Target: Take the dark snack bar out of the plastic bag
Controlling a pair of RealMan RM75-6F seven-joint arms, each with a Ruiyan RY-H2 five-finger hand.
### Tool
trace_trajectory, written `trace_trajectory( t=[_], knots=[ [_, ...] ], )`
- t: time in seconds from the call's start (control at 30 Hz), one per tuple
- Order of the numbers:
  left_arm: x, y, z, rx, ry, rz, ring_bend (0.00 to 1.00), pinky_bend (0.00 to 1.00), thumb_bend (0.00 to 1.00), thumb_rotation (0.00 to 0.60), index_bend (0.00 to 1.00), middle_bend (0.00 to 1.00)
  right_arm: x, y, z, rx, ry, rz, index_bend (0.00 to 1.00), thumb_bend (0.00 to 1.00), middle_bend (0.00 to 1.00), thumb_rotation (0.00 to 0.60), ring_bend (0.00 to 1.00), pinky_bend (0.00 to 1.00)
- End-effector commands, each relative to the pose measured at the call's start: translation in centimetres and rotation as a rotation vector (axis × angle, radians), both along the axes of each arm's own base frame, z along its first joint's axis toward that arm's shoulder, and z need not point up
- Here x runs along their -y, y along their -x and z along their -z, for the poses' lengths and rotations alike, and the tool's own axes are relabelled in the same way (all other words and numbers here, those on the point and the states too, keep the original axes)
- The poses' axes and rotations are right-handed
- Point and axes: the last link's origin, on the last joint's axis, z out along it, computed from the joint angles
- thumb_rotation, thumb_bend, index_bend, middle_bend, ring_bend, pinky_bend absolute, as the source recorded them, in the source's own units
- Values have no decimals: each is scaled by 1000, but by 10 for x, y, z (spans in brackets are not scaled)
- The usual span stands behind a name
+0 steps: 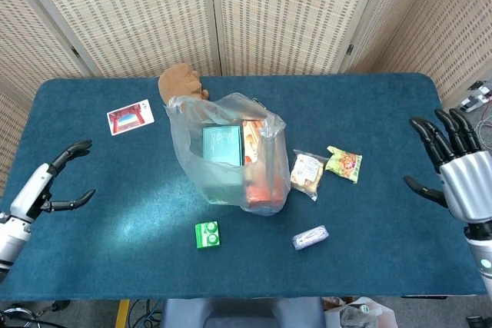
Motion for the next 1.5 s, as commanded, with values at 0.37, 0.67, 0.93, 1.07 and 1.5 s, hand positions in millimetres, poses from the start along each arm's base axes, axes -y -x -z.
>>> trace_trajectory(
  t=[0.37, 0.67, 0.93, 1.07, 1.5],
  knots=[
    [-59, -61, 6, 237, 187, 71, 148, 14, 271, 516, 132, 92, 32, -54, 1, 46, -35, -128, 53, 78, 165, 600, 48, 84],
    [-67, -86, 14, 338, 308, 97, 176, 28, 271, 366, 156, 126, 61, -90, 6, 42, -52, -197, 53, 79, 164, 600, 48, 84],
    [-67, -97, 13, 374, 348, 130, 215, 118, 271, 357, 159, 171, 71, -107, 15, 34, -61, -241, 53, 78, 165, 600, 48, 84],
    [-69, -105, 15, 382, 364, 142, 217, 127, 271, 354, 170, 175, 73, -110, 17, 40, -66, -249, 53, 78, 165, 600, 48, 84],
    [-79, -126, 30, 435, 419, 159, 222, 246, 271, 351, 175, 177, 81, -115, 18, 41, -70, -259, 53, 78, 164, 600, 48, 84]
  ],
)
